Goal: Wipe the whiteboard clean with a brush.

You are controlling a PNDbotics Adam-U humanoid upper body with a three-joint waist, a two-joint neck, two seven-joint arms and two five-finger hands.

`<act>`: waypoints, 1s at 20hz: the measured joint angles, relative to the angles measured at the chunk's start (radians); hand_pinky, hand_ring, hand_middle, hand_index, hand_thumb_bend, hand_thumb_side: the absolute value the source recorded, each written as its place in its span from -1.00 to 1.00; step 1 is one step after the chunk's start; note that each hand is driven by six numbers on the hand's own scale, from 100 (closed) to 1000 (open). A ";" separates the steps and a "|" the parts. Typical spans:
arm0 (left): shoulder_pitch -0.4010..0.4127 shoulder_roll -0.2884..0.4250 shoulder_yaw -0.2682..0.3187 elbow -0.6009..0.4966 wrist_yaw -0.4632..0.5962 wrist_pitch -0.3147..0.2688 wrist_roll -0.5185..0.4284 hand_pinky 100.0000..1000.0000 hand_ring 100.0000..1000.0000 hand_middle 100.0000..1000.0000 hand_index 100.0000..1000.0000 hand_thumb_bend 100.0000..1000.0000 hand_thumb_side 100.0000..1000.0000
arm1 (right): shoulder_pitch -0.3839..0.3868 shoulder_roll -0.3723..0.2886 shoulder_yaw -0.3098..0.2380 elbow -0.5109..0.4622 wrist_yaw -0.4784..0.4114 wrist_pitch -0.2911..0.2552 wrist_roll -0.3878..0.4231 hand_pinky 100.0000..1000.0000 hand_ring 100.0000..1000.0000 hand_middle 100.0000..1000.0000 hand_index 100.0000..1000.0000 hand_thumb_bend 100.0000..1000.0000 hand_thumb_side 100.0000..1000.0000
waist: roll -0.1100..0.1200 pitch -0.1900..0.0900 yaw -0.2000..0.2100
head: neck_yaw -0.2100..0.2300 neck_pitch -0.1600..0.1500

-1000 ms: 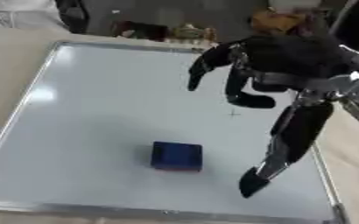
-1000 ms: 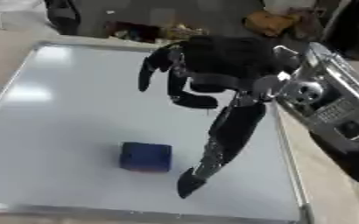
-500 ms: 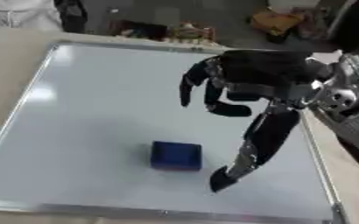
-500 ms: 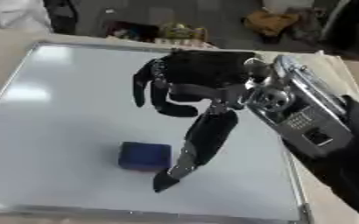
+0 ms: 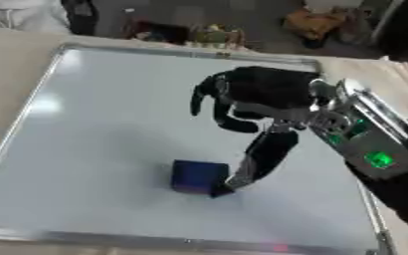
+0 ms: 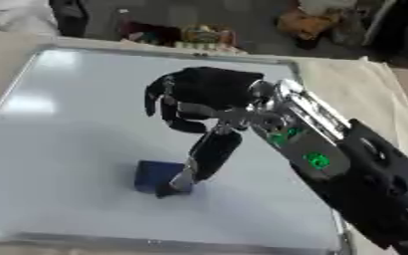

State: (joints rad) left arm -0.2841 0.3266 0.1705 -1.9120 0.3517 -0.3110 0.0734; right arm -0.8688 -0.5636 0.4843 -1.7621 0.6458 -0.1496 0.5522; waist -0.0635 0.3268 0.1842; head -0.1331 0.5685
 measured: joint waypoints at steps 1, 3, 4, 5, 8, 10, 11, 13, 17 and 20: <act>0.000 0.000 0.000 0.000 0.000 0.000 0.000 0.22 0.16 0.02 0.26 -0.50 0.93 | 0.001 0.009 0.002 0.014 0.011 -0.003 -0.004 0.44 0.68 0.40 -1.00 0.31 0.04 | 0.000 0.000 0.000 | -0.001 0.000; 0.000 0.000 0.000 0.000 0.000 0.001 -0.001 0.22 0.16 0.02 0.26 -0.51 0.93 | 0.002 0.026 0.006 0.041 0.029 -0.009 -0.008 0.45 0.69 0.39 -1.00 0.31 0.02 | 0.000 0.001 0.001 | -0.001 0.000; 0.000 0.000 0.000 0.000 0.000 0.001 -0.001 0.22 0.16 0.02 0.26 -0.51 0.93 | 0.004 0.034 0.010 0.054 0.037 -0.013 -0.009 0.45 0.69 0.39 -1.00 0.31 0.01 | -0.001 0.001 0.002 | -0.001 0.000; 0.000 0.000 0.000 0.000 0.000 0.001 -0.001 0.22 0.16 0.02 0.26 -0.51 0.93 | 0.005 0.040 0.011 0.066 0.047 -0.018 -0.010 0.45 0.69 0.38 -1.00 0.31 0.01 | -0.001 0.002 0.002 | -0.001 0.000; 0.000 0.000 0.000 0.000 0.000 0.001 -0.001 0.22 0.16 0.02 0.26 -0.51 0.93 | 0.007 0.057 0.016 0.095 0.076 -0.030 -0.019 0.44 0.68 0.32 -1.00 0.30 0.00 | -0.003 0.005 0.004 | -0.002 0.000; 0.000 0.000 0.000 0.000 0.000 0.002 -0.002 0.22 0.16 0.02 0.26 -0.51 0.93 | 0.007 0.066 0.019 0.111 0.089 -0.036 -0.026 0.43 0.67 0.27 -1.00 0.29 0.00 | -0.003 0.006 0.007 | -0.002 0.001; 0.000 0.000 0.000 0.000 0.000 0.002 -0.002 0.22 0.16 0.02 0.26 -0.51 0.93 | 0.008 0.069 0.020 0.119 0.094 -0.039 -0.029 0.42 0.67 0.25 -1.00 0.29 0.00 | -0.003 0.006 0.007 | -0.002 0.001; 0.000 0.000 0.000 0.000 0.000 0.002 -0.002 0.22 0.16 0.02 0.26 -0.51 0.93 | 0.011 0.072 0.022 0.129 0.102 -0.043 -0.034 0.41 0.66 0.18 -1.00 0.30 0.00 | -0.004 0.006 0.007 | -0.002 0.001; 0.000 0.000 0.000 0.000 0.000 0.002 -0.001 0.22 0.16 0.02 0.26 -0.51 0.93 | 0.016 0.082 0.022 0.134 0.107 -0.044 -0.042 0.40 0.65 0.10 -1.00 0.31 0.01 | -0.006 0.007 0.006 | -0.003 0.010; -0.001 0.000 0.000 0.000 0.000 0.003 -0.001 0.22 0.16 0.02 0.26 -0.51 0.93 | 0.017 0.085 0.021 0.134 0.110 -0.040 -0.047 0.39 0.64 0.00 -1.00 0.27 -0.01 | -0.006 0.008 0.006 | -0.004 0.011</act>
State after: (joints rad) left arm -0.2851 0.3263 0.1704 -1.9120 0.3516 -0.3082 0.0725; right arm -0.8514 -0.4790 0.5056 -1.6276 0.7557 -0.1896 0.5048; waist -0.0697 0.3347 0.1898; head -0.1369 0.5799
